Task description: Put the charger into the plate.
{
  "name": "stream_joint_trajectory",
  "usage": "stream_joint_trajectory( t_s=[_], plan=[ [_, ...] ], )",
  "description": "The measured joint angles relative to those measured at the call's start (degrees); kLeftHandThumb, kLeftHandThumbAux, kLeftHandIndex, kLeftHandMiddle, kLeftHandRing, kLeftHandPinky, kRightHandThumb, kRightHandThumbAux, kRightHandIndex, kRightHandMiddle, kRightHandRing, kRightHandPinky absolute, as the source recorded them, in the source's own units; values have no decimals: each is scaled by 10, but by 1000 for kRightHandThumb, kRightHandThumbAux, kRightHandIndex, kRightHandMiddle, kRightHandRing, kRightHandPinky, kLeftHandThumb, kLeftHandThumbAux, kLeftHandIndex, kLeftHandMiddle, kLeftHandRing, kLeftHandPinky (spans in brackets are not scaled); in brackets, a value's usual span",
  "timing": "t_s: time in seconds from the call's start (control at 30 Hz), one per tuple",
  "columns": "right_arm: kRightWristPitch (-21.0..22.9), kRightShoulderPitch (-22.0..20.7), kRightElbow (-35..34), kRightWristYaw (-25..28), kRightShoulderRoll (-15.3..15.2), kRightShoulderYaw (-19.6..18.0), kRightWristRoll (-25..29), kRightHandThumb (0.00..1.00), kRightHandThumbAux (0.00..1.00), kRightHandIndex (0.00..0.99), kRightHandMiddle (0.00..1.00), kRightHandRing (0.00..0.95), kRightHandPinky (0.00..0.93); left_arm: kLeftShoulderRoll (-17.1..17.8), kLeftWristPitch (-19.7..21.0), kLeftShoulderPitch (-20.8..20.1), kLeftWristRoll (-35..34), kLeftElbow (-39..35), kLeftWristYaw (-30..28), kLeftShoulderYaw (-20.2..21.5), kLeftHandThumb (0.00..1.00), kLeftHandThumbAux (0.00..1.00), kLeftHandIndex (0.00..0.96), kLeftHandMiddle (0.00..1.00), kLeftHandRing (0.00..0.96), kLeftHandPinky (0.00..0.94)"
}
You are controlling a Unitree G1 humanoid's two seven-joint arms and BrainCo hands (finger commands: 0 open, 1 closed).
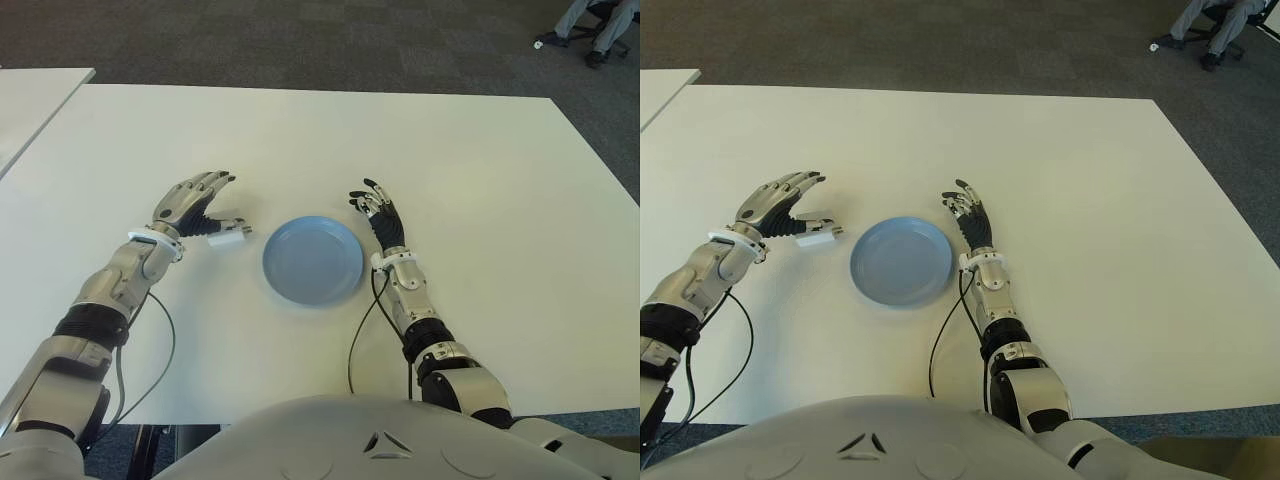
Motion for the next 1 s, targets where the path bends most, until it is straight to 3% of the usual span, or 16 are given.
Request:
stream_joint_trajectory(
  t_s=[1.0],
  plan=[
    [4,4,-7,0,1,0,1,0,504,123,337,302,225,21,-68,-5,-3,73,-5,-20,223,358,2,36,59,133]
  ],
)
